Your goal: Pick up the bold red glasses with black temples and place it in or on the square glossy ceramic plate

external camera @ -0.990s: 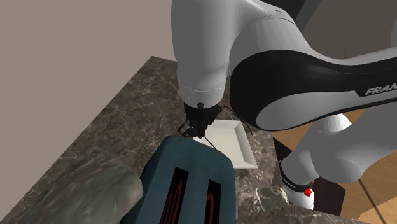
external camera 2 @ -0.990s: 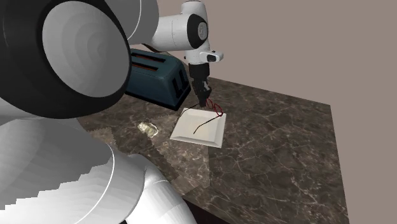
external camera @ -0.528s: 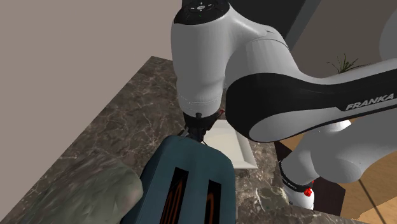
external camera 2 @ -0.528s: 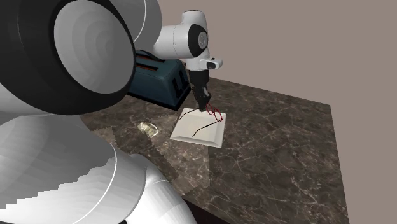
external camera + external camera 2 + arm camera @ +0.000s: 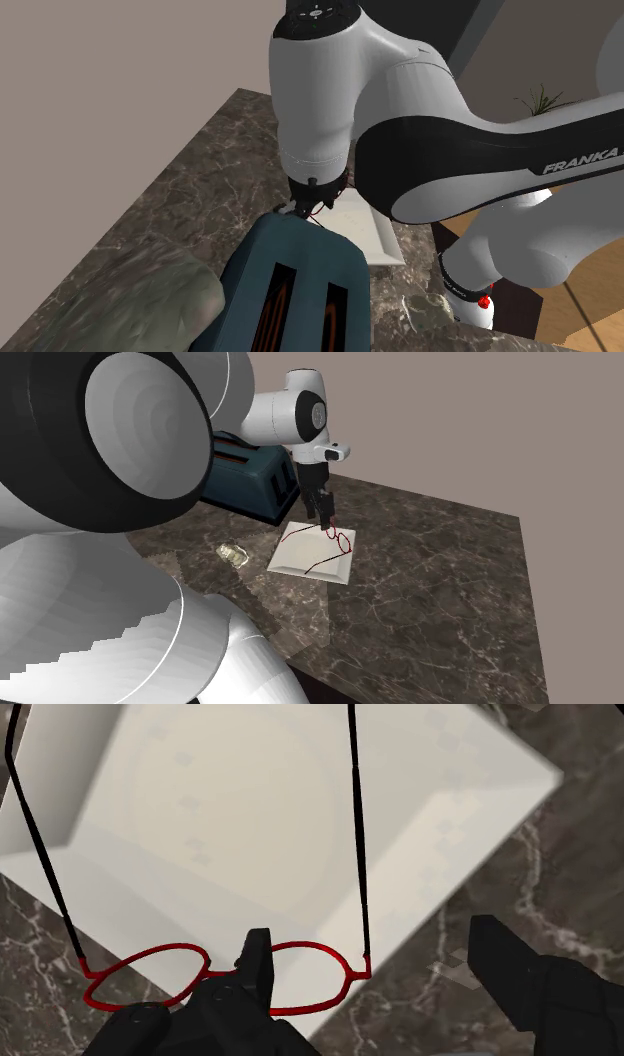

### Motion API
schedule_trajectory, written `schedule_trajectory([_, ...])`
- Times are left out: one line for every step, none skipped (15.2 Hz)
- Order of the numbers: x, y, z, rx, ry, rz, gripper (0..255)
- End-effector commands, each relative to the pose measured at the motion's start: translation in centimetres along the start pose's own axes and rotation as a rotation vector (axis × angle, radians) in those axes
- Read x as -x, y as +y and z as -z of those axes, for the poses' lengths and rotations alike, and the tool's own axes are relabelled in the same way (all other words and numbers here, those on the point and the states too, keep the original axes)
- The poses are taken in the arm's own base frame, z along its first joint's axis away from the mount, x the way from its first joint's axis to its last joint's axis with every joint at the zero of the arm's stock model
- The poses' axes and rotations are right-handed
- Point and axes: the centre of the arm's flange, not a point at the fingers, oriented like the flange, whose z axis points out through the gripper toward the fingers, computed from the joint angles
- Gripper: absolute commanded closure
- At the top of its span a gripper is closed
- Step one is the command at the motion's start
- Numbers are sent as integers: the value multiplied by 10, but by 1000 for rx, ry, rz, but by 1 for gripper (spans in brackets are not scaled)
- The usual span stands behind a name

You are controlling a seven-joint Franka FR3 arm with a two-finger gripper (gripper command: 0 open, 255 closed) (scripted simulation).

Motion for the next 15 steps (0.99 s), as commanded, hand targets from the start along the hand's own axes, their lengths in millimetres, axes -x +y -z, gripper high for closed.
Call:
schedule_trajectory([0, 0, 0, 0, 0, 0, 0])
schedule_trajectory([0, 0, 0, 0, 0, 0, 0])
schedule_trajectory([0, 0, 0, 0, 0, 0, 0])
schedule_trajectory([0, 0, 13, 0, 0, 0, 0])
schedule_trajectory([0, 0, 26, 0, 0, 0, 0])
schedule_trajectory([0, 0, 40, 0, 0, 0, 0])
schedule_trajectory([0, 0, 50, 0, 0, 0, 0])
schedule_trajectory([0, 0, 50, 0, 0, 0, 0])
schedule_trajectory([0, 0, 50, 0, 0, 0, 0])
schedule_trajectory([0, 0, 50, 0, 0, 0, 0])
schedule_trajectory([0, 0, 50, 0, 0, 0, 0])
schedule_trajectory([0, 0, 50, 0, 0, 0, 0])
schedule_trajectory([0, 0, 50, 0, 0, 0, 0])
schedule_trajectory([0, 0, 50, 0, 0, 0, 0])
schedule_trajectory([0, 0, 50, 0, 0, 0, 0])
